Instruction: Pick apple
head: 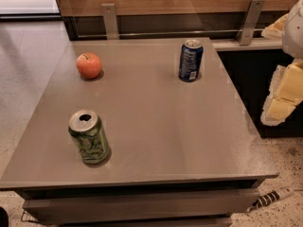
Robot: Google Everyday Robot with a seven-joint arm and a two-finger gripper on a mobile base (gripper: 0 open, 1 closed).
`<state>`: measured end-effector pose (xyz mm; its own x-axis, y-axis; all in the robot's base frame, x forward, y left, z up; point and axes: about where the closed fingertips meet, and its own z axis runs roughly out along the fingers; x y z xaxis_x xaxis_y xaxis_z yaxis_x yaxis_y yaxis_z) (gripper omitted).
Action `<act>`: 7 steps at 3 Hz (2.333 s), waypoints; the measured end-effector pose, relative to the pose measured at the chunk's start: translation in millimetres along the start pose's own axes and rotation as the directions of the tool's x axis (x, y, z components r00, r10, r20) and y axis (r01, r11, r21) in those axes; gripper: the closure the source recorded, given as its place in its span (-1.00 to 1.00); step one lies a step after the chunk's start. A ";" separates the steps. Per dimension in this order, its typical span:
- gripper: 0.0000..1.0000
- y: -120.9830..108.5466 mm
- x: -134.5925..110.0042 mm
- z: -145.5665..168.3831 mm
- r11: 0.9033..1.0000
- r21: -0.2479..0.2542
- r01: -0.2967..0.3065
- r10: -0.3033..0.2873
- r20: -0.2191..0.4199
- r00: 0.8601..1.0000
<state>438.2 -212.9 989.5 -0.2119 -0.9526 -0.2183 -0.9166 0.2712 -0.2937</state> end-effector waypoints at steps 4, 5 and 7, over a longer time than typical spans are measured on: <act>-1.00 3.6 -101.7 59.7 1.000 -0.011 -0.005 0.009 0.459 0.889; -1.00 -13.8 -170.4 57.9 0.997 0.071 -0.010 -0.038 0.641 0.767; -1.00 -43.7 -246.0 92.5 0.998 0.053 -0.041 -0.007 0.695 0.719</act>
Offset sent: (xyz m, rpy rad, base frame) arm 0.0382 0.0477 -0.0129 0.2846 -0.0639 0.0202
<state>561.8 22.4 970.0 0.0898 -0.5913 -0.8014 -0.8880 0.3168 -0.3333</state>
